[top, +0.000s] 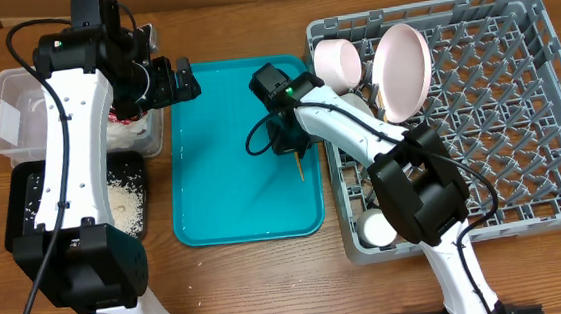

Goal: Sort waste into correct bins and load items into the dishwasher
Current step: 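Carry the second chopstick with the right gripper down into the rack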

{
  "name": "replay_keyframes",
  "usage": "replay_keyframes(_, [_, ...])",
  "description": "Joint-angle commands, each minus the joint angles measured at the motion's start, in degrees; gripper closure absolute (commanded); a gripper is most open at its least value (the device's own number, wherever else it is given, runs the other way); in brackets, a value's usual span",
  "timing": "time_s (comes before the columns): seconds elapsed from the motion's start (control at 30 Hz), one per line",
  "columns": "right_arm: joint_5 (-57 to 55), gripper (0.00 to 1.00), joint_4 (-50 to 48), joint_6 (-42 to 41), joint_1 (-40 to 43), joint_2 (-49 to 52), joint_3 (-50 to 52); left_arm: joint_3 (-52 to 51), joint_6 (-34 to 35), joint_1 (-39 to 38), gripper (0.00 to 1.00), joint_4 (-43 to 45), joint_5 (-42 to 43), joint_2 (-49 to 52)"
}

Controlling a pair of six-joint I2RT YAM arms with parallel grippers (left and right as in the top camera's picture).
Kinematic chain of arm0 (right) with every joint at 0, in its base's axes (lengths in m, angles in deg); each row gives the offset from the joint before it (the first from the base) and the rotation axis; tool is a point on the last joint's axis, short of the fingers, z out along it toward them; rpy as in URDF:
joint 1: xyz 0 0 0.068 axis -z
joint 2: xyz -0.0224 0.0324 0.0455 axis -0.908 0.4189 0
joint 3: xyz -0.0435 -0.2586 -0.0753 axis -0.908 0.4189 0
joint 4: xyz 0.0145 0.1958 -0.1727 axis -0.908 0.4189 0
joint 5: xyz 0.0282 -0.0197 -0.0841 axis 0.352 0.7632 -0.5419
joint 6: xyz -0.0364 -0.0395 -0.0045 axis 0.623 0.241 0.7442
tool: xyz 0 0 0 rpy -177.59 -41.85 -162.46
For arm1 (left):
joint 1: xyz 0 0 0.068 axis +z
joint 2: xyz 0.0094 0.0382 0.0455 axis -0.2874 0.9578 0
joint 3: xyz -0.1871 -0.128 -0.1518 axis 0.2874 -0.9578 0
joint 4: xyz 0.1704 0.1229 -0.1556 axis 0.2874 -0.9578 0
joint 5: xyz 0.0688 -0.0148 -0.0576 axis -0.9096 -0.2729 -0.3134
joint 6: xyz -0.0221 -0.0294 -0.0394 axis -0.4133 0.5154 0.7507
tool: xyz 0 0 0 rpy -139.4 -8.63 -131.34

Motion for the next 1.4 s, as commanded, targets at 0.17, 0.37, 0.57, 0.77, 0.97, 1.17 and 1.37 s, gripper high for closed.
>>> replay_keyframes(0.17, [3.65, 0.96, 8.20, 4.46, -0.37, -1.73, -7.50, 0.83, -0.66, 0.09, 0.00, 0.09, 0.42, -0.33])
replay_keyframes(0.37, [3.54, 0.96, 19.47, 6.49, -1.07, -8.79, -21.16, 0.83, -0.66, 0.09, 0.00, 0.09, 0.42, -0.33])
replay_keyframes(0.57, [0.72, 0.96, 30.99, 6.91, 0.09, -14.99, -29.73, 0.83, -0.66, 0.09, 0.00, 0.09, 0.42, -0.33])
replay_keyframes(0.77, [-1.68, 0.96, 38.01, 4.00, 5.62, -21.44, -28.57, 0.83, -0.66, 0.11, 0.00, 0.09, 0.42, -0.33])
replay_keyframes(0.97, [0.96, 0.96, 38.03, 3.98, 11.15, -27.45, -24.57, 0.83, -0.66, -0.07, 0.00, 0.09, 0.42, -0.33])
replay_keyframes(1.17, [-0.37, 0.96, 38.01, 2.71, 14.03, -33.14, -10.05, 0.83, -0.66, -0.04, 0.00, 0.09, 0.42, -0.33])
replay_keyframes(1.37, [-1.51, 0.96, 37.29, 2.05, 17.66, -34.36, 4.26, 0.83, -0.66, -0.07, 0.00, 0.09, 0.42, -0.33])
